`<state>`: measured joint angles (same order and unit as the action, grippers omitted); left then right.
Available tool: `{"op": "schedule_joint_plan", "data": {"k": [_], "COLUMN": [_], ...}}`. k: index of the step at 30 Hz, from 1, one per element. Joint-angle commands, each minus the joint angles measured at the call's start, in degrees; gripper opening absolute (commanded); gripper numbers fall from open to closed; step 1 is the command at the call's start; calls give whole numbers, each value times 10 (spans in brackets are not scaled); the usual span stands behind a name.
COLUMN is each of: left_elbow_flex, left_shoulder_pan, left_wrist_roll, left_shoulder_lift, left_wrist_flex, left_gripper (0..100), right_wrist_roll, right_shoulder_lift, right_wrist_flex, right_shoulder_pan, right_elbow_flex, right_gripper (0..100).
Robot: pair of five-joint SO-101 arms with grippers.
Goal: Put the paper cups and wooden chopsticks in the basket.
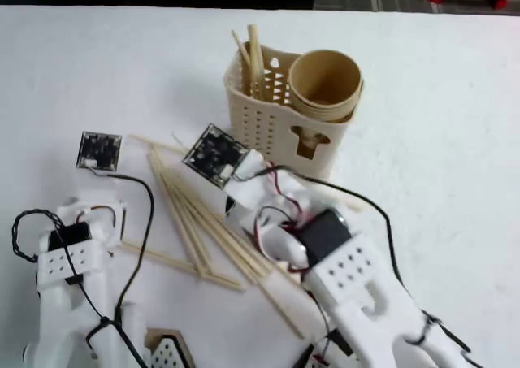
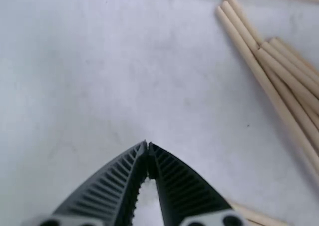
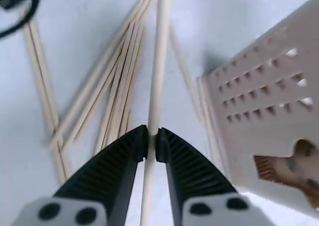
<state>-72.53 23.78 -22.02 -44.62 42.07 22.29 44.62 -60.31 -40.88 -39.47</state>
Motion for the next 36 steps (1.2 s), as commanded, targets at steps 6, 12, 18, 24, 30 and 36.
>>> {"op": "schedule_joint_plan", "data": {"k": [6,12,18,24,30,36], "left_elbow_flex": [4,4,3,3,3,3], "left_shoulder_pan": [6,6,6,4,4,4], "left_wrist_roll": [-5,-5,-25,-27,-27,-27], "left_shoulder_lift": [-15,-15,-15,-15,-15,-15], "left_wrist_flex": [-11,-11,-11,-11,-11,-11], "left_gripper": [27,27,27,27,27,27], "right_wrist_roll": [-5,-1,0,-2,-4,-4], "right_shoulder_lift": [120,171,173,168,92,-19], "right_wrist_flex": [104,215,335,430,493,604], "right_shoulder_pan": [6,7,36,93,122,129], "right_elbow_flex": [7,7,7,7,7,7], "right_gripper": [20,20,19,19,19,19]}}
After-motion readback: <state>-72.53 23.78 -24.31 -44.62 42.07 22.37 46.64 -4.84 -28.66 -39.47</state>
